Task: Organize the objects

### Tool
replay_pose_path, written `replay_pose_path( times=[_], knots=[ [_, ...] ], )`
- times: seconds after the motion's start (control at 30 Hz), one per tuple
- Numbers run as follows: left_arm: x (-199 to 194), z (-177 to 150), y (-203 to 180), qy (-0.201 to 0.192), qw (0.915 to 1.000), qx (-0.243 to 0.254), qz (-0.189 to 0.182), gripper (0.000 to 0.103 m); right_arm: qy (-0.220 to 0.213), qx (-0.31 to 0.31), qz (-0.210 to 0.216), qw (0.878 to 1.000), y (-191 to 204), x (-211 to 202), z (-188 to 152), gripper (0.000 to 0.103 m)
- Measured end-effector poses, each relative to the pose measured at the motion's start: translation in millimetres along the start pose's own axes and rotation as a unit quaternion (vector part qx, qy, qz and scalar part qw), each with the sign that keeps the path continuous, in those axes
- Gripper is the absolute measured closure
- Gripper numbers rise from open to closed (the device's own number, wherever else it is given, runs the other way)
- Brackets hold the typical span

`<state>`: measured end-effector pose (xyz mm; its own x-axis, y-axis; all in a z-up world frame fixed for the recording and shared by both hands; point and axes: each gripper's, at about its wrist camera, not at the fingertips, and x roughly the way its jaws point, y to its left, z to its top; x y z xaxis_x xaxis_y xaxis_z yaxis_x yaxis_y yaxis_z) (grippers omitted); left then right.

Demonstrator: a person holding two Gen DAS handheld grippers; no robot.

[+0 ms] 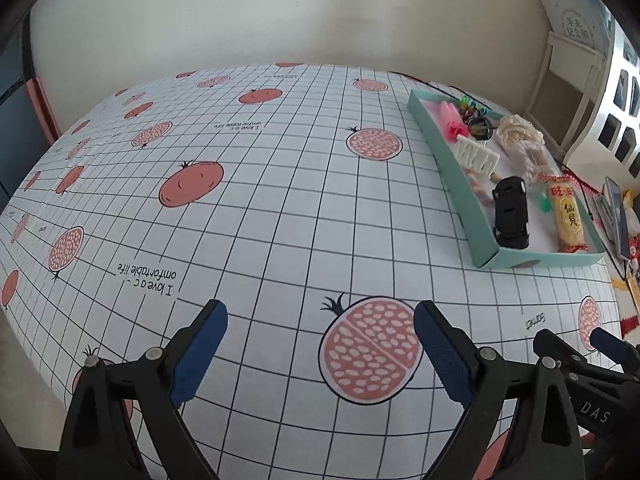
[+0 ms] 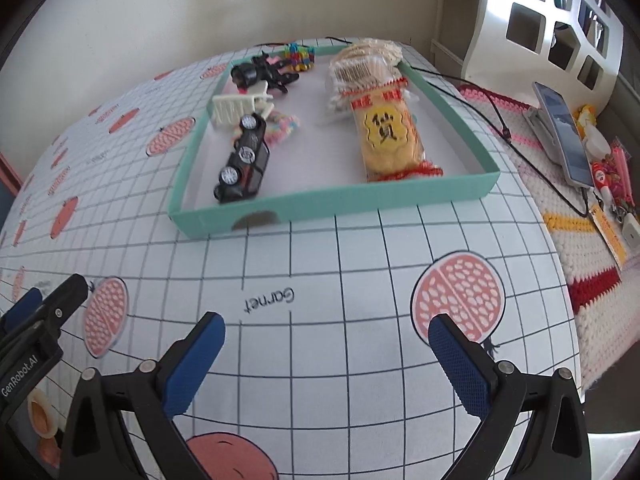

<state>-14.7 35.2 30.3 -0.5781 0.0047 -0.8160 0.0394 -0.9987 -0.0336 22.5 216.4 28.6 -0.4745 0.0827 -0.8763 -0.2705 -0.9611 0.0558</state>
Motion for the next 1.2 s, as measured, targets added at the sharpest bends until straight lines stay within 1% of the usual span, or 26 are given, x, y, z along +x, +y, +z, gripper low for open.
replay_pose_path(
  times=[0.13, 0.33, 0.5, 0.77, 0.83, 0.87, 1.2],
  knots=[
    [7.8, -4.1, 4.7, 0.011, 0.9999, -0.009, -0.002, 0.009, 0.004, 0.002, -0.001, 1.000, 0.6, 5.5, -3.9, 0.000],
    [17.8, -8.3, 5.3, 0.025, 0.9997, -0.007, 0.001, 0.009, -0.001, -0.015, -0.010, 1.000, 7.4, 6.9, -5.4, 0.000],
    [19.8, -10.2, 2.8, 0.018, 0.9998, 0.004, 0.012, 0.008, -0.008, -0.015, -0.013, 1.000, 8.2, 7.0, -5.5, 0.000],
    [20.9, -10.2, 11.1, 0.008, 0.9996, -0.013, 0.022, 0.008, -0.018, -0.011, -0.015, 1.000, 8.4, 8.5, -3.9, 0.000],
    [21.8, -11.2, 10.8, 0.006, 0.9997, -0.009, 0.020, 0.004, -0.019, -0.010, -0.016, 1.000, 8.8, 8.4, -3.9, 0.000],
    [22.9, -11.5, 10.0, 0.008, 0.9997, -0.007, 0.020, 0.000, -0.020, -0.010, -0.017, 1.000, 8.7, 8.3, -4.3, 0.000],
    [23.2, -11.7, 10.0, 0.008, 0.9998, -0.007, 0.019, 0.000, -0.032, -0.006, -0.019, 0.999, 8.5, 7.6, -6.8, 0.000]
  ],
)
